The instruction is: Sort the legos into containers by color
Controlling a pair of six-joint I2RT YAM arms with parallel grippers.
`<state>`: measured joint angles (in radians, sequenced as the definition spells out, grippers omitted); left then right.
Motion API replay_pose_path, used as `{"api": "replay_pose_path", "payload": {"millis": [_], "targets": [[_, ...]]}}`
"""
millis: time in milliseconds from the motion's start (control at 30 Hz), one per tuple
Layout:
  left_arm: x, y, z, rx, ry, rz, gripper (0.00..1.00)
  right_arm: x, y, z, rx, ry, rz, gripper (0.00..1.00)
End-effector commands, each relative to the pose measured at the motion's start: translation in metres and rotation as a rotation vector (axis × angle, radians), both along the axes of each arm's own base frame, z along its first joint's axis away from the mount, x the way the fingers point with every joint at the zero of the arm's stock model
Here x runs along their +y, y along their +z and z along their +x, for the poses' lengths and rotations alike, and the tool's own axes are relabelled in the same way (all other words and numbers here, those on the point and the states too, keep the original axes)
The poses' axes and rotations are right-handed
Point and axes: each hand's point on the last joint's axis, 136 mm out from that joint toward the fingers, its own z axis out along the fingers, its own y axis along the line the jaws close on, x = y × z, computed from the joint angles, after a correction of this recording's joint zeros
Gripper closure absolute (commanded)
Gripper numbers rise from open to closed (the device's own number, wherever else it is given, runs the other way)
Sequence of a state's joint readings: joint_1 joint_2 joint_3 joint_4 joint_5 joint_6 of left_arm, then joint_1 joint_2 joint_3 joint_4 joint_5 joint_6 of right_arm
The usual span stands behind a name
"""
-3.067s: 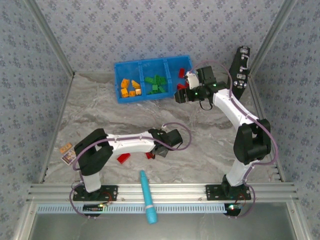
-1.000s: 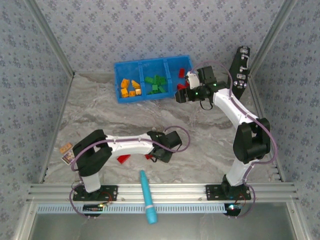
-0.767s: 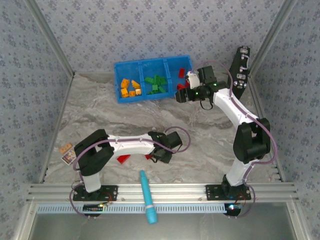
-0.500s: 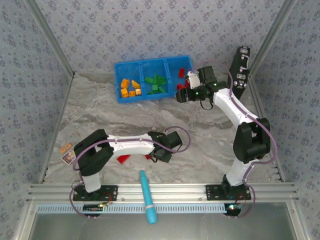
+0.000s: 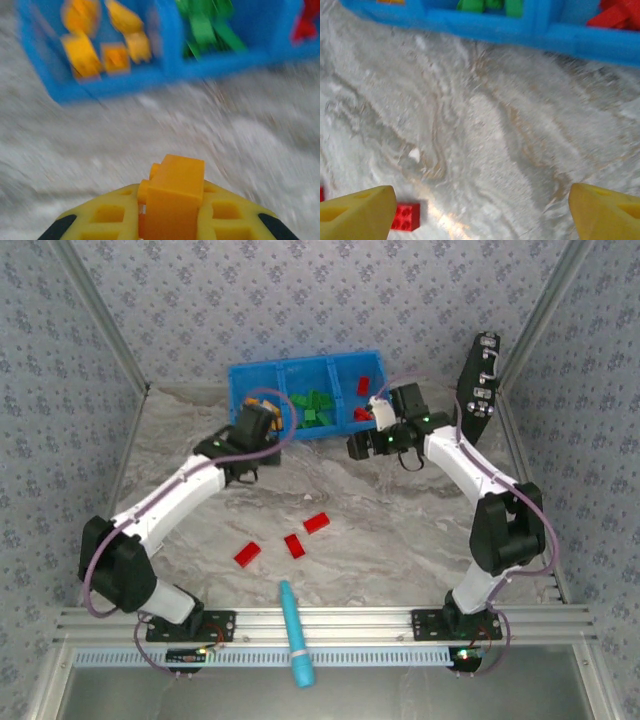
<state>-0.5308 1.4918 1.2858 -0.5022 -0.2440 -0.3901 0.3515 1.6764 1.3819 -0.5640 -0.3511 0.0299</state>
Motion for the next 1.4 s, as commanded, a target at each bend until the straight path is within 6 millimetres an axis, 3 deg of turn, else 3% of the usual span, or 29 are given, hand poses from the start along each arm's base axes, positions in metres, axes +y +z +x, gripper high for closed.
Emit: {"api": "replay_pose_path", "payload": {"millis": [0, 100, 333, 467, 567, 633, 733, 833, 1000, 1133, 1200, 1367], "targets": [[0.015, 0.013, 0.053, -0.108, 0.006, 0.05, 0.81, 0.016, -0.011, -0.029, 0.071, 0.012, -0.006, 0.06], [0.02, 0.004, 0.101, -0.131, 0.031, 0.061, 0.81, 0.029, -0.03, -0.043, 0.173, -0.095, -0.012, 0.04], [0.041, -0.052, 0.187, -0.055, 0.089, 0.091, 0.79, 0.069, -0.071, -0.085, 0.478, -0.423, 0.118, 0.02], [0.058, -0.073, 0.219, -0.017, 0.12, 0.099, 0.62, 0.087, -0.09, -0.113, 0.633, -0.56, 0.143, 0.01], [0.06, -0.072, 0.231, -0.016, 0.1, 0.087, 0.42, 0.1, -0.101, -0.131, 0.695, -0.629, 0.108, 0.01], [0.056, -0.061, 0.233, -0.031, 0.064, 0.075, 0.36, 0.11, -0.1, -0.137, 0.703, -0.654, 0.074, 0.02], [0.051, -0.027, 0.23, -0.086, 0.026, 0.06, 0.32, 0.114, -0.113, -0.149, 0.735, -0.707, 0.032, 0.07], [0.048, 0.025, 0.222, -0.178, -0.005, 0.034, 0.29, 0.112, -0.124, -0.157, 0.742, -0.742, -0.05, 0.09], [0.042, 0.117, 0.181, -0.277, -0.106, -0.025, 0.28, 0.106, -0.138, -0.147, 0.694, -0.785, -0.128, 0.2], [0.038, 0.154, 0.136, -0.259, -0.216, -0.007, 0.27, 0.103, -0.148, -0.128, 0.64, -0.784, -0.175, 0.26], [0.047, 0.171, 0.117, -0.239, -0.217, 0.018, 0.27, 0.104, -0.154, -0.12, 0.627, -0.769, -0.197, 0.28], [0.066, 0.168, 0.064, -0.185, -0.206, -0.002, 0.28, 0.1, -0.17, -0.108, 0.628, -0.733, -0.224, 0.32]]}}
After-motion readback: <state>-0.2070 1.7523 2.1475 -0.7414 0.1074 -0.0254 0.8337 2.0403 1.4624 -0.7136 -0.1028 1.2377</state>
